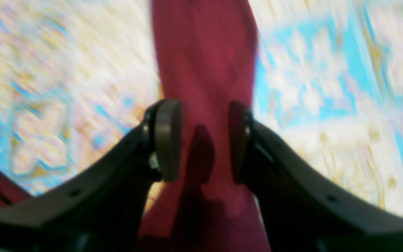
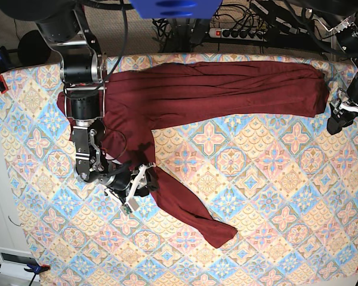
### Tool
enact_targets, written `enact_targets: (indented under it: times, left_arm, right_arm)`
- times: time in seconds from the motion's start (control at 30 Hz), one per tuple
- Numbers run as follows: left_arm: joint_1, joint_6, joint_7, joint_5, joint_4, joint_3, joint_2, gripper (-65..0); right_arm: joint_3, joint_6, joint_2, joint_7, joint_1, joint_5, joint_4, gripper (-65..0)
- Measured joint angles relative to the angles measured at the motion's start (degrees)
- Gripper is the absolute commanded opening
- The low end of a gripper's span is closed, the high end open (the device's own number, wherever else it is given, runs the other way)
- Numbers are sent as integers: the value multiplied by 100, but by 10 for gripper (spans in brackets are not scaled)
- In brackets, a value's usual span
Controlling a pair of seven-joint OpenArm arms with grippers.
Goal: Layout the t-shirt on the table in an organized manner, then fold the t-shirt properly
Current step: 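Lift the sleeve with the right gripper and lay it across the folded shirt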
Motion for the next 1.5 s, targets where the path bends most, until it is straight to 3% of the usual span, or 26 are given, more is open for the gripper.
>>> enact_targets:
  times: [0.3, 0.4, 0.47, 0.57, 0.73, 0.93, 1.2, 1.5]
  left_arm:
    - [-4, -2, 0, -2, 0, 0, 0, -262]
    - [-15, -4, -2, -4, 0, 0, -2, -262]
    - [-2, -4, 0, -4, 0, 0, 0, -262]
    - [-4, -4, -2, -4, 0, 0, 0, -262]
    - [-2, 0, 0, -2, -2, 0, 0, -262]
    - [2, -2, -7, -2, 0, -2, 0, -262]
    - [0, -2, -4, 0, -2, 0, 0, -262]
    - [-7, -4, -2, -7, -2, 2, -2, -262]
  right_arm:
    - [15, -42, 61, 247, -48, -83, -739, -436]
    - [11, -22, 46, 363, -59, -409, -754, -445]
    - [11, 20, 61, 376, -52, -693, -721, -497]
    - [11, -7, 61, 363, -61, -861, -645, -630]
    - [11, -24, 79, 98, -688, -975, 772, -648]
    - [-9, -2, 66, -815, -1589, -1040, 2798, -648]
    - [-787, -2, 63, -964, -2581, -979, 4677, -648]
    - [-1657, -24, 94, -964, -3585, -986, 5692, -648]
